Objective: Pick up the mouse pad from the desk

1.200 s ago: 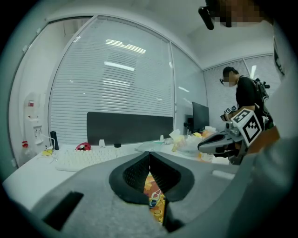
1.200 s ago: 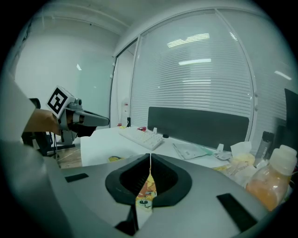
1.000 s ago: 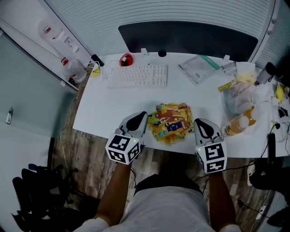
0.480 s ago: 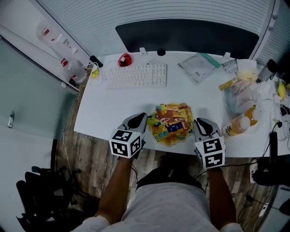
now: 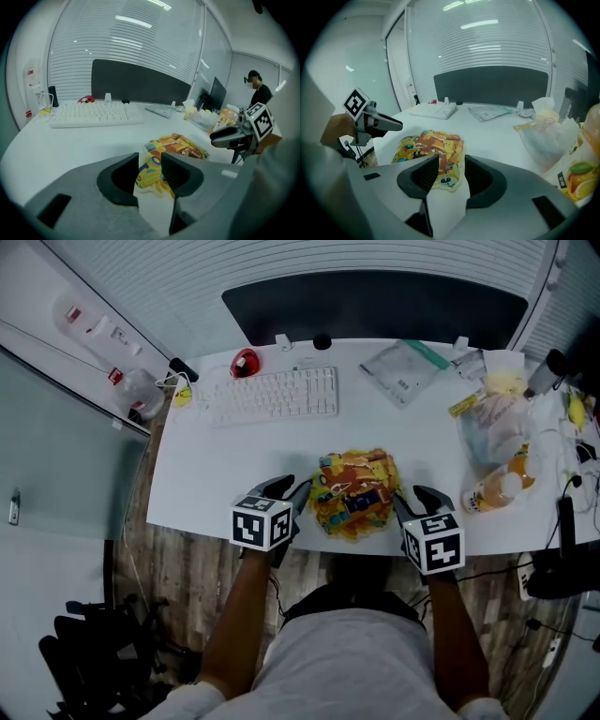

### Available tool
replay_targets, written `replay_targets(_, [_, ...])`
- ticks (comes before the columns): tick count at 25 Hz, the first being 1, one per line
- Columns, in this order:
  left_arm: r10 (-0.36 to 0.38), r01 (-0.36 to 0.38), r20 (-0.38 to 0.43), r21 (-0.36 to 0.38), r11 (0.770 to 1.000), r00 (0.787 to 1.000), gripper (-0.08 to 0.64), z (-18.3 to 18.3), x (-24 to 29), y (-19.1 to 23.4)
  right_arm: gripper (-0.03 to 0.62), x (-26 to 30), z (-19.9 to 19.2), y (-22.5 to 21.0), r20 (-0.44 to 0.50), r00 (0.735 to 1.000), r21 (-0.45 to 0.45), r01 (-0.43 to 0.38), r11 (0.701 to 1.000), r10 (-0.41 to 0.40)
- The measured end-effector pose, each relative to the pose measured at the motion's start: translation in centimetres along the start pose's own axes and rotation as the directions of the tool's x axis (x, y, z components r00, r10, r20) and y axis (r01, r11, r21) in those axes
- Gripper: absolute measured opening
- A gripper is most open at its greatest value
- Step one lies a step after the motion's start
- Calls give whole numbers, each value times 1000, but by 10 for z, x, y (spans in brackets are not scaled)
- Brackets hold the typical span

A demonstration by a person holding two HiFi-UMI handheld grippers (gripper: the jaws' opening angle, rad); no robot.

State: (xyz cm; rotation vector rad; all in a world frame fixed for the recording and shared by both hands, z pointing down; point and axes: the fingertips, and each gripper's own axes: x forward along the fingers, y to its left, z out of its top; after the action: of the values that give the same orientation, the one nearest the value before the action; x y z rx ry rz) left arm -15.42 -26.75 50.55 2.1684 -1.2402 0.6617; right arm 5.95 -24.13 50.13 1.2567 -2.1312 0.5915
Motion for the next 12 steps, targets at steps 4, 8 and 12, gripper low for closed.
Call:
replay_targets(4, [-12, 10, -85, -21, 1000, 996, 205, -17, 10, 4, 183, 9, -21, -3, -79, 997, 67, 3, 998, 2])
replay_targets(8, [-26, 21, -145, -31, 999, 989, 242, -29, 18, 5, 193, 16, -35, -6, -120, 993, 135, 16, 991, 1])
replay_targets(12, [-34, 29, -167, -28, 999, 985, 255, -32, 24, 7, 193, 22, -41, -9, -131, 991, 215, 18, 976, 11])
